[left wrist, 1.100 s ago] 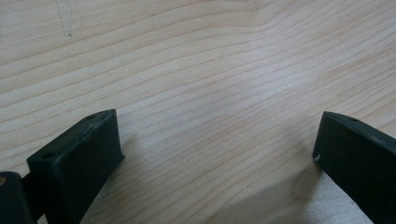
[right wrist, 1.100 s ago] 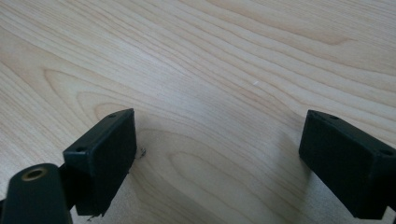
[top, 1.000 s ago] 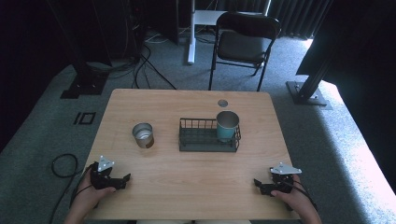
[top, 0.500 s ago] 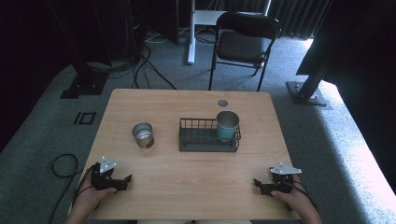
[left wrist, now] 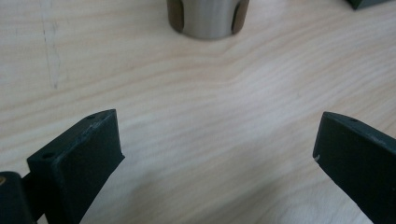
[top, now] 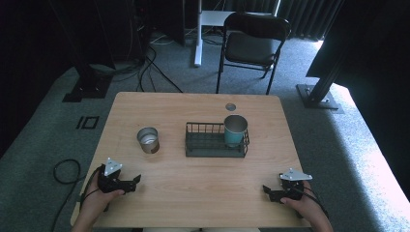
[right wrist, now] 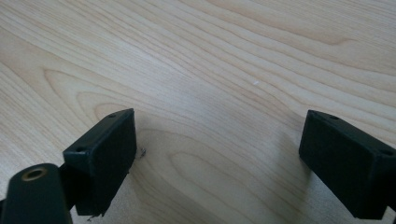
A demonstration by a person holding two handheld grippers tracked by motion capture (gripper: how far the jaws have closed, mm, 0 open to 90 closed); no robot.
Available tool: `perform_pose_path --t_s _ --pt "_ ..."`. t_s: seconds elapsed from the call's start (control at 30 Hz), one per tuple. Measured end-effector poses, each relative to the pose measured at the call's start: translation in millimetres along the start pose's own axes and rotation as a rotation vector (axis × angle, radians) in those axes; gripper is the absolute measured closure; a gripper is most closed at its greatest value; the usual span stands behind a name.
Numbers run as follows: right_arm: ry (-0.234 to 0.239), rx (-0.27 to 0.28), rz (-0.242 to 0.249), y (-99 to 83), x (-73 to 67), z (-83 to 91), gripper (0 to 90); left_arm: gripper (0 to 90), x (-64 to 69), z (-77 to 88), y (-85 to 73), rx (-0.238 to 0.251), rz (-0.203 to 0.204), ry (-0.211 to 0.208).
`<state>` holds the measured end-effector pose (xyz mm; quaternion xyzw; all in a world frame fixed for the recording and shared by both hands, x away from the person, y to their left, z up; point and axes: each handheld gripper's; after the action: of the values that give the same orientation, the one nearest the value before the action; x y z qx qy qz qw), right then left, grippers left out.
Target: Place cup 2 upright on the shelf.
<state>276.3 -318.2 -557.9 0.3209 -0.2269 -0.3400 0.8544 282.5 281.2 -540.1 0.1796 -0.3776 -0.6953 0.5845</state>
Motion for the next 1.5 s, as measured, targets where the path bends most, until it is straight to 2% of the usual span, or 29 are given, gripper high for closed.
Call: perform_pose_path --t_s 0.17,0.43,0.63,0.8,1.0,1.27,1.4,1.5 --pt "0.000 0.000 0.000 0.0 0.0 0.0 10.7 1.7 4.6 -1.9 5.8 0.031 -0.003 -0.005" --pt "0.000 0.000 0.000 0.0 0.0 0.0 10.7 1.7 10.5 -7.6 16.2 0.060 0.005 -0.044" --pt "0.000 -0.001 -0.001 0.1 0.0 0.1 10.7 1.7 10.6 -13.3 24.3 0.077 0.029 -0.058" --pt "0.000 0.000 0.000 0.0 0.0 0.0 10.7 1.7 9.8 -17.0 30.9 0.116 0.037 -0.045" --pt "0.000 -0.001 -0.001 0.0 0.0 0.0 10.7 1.7 12.0 -21.1 40.3 0.144 0.040 -0.055" --pt "0.000 0.000 -0.001 0.0 0.1 0.0 10.7 1.7 14.7 -28.2 54.3 0.175 0.045 -0.054" --pt "0.000 0.000 -0.001 0.0 0.1 0.0 10.7 3.0 15.6 -32.8 60.0 0.171 0.041 -0.060" --pt "0.000 0.000 -0.001 0.0 0.0 0.0 10.7 3.8 15.2 -36.6 63.5 0.183 0.048 -0.047"
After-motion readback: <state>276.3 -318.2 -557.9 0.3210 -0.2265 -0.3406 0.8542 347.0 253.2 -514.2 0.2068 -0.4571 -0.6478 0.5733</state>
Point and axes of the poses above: each handheld gripper's, and its own axes: z roughly backward along the jaws, y roughly out of its top, x roughly to its right, and after that the axes turned 14 degrees about z, right-handed
